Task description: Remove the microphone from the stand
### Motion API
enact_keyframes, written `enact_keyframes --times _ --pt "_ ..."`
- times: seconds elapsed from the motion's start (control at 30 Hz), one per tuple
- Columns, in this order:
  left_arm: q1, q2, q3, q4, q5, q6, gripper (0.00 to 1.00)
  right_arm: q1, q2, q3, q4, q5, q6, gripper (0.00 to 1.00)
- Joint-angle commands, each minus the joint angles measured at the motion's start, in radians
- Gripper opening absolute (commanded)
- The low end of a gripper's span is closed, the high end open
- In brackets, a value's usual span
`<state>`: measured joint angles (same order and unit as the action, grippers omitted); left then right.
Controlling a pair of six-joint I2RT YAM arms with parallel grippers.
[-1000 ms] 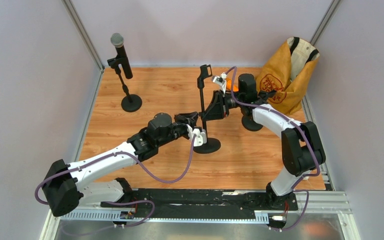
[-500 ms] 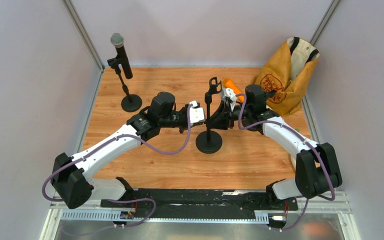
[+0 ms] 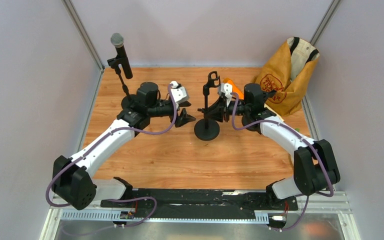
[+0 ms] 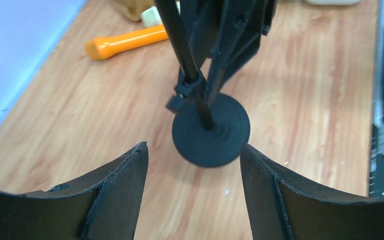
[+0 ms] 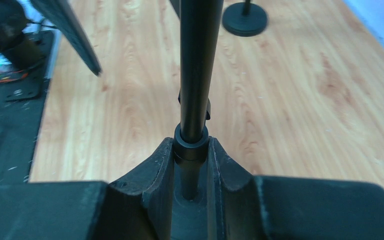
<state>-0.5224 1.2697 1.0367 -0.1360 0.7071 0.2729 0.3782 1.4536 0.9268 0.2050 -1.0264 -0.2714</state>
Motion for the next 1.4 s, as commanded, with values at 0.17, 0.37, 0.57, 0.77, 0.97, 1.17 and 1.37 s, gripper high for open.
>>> enact_keyframes --times 0.17,0.37,0.57,0.77,0.97,1.17,1.37 --pt "0.228 -0.160 -0.050 -0.236 0.020 0.312 0.75 0.002 0.294 0.280 0.380 0.297 0.164 0.00" --pt "0.357 -0.278 -0.149 -0.393 0.104 0.395 0.75 -0.001 0.566 0.569 0.399 0.339 0.249 0.00" --pt "0.402 -0.424 -0.268 -0.345 0.130 0.372 0.76 0.008 0.801 0.807 0.361 0.344 0.265 0.05" --pt "0.434 -0.400 -0.267 -0.303 0.145 0.349 0.76 0.017 0.843 0.798 0.345 0.281 0.258 0.38" --pt "0.435 -0.382 -0.268 -0.272 0.178 0.342 0.77 0.010 0.730 0.706 0.249 0.282 0.207 0.66" --pt "0.434 -0.391 -0.266 -0.271 0.210 0.343 0.77 -0.013 0.547 0.614 0.164 0.358 0.225 0.84" --pt "0.434 -0.392 -0.256 -0.272 0.232 0.335 0.78 -0.017 0.413 0.690 0.047 0.514 0.203 1.00"
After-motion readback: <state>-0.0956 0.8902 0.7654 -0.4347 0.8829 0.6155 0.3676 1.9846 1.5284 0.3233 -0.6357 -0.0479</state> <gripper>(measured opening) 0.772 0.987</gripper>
